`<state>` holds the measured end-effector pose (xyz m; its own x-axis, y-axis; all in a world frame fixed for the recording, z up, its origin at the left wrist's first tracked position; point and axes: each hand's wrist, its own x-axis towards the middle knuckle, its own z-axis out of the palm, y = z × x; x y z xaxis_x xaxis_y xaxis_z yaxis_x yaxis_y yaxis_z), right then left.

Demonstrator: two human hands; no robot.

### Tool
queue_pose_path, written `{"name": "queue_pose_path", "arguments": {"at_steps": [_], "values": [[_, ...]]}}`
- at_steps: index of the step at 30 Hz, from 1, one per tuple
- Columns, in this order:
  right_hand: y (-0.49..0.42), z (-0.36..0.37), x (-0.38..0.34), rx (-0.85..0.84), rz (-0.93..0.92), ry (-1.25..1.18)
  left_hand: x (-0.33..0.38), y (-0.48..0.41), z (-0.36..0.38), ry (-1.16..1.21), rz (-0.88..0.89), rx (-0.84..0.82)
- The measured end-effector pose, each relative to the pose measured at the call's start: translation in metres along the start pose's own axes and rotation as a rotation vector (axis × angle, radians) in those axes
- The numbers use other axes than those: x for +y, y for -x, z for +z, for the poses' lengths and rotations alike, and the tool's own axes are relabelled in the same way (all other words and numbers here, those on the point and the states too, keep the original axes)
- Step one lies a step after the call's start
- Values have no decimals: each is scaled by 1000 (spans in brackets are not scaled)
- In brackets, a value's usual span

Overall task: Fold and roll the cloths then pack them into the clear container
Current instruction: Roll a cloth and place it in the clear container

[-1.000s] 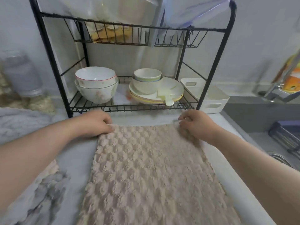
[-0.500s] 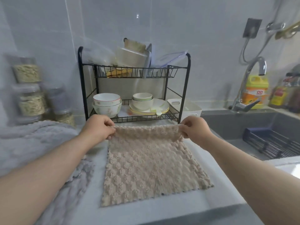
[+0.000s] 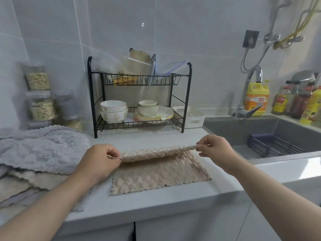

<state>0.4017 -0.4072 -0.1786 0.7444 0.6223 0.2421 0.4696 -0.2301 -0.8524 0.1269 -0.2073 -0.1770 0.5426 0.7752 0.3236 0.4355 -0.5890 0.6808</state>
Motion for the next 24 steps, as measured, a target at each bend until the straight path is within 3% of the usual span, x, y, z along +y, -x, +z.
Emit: {"name": "queue_pose_path", "arguments": {"at_steps": [9,14,18,24], "values": [[47,-16,18,-78,-47,168,-5,45,-3,-102,112,-83],[58,-14,17,-176,-78,406,-19,51,-1,-260,241,-217],[60,-12,18,-220,-151,570,-22,54,2,-345,294,-234],[58,-4,16,-183,-41,470,-25,49,4,-319,303,-209]]}}
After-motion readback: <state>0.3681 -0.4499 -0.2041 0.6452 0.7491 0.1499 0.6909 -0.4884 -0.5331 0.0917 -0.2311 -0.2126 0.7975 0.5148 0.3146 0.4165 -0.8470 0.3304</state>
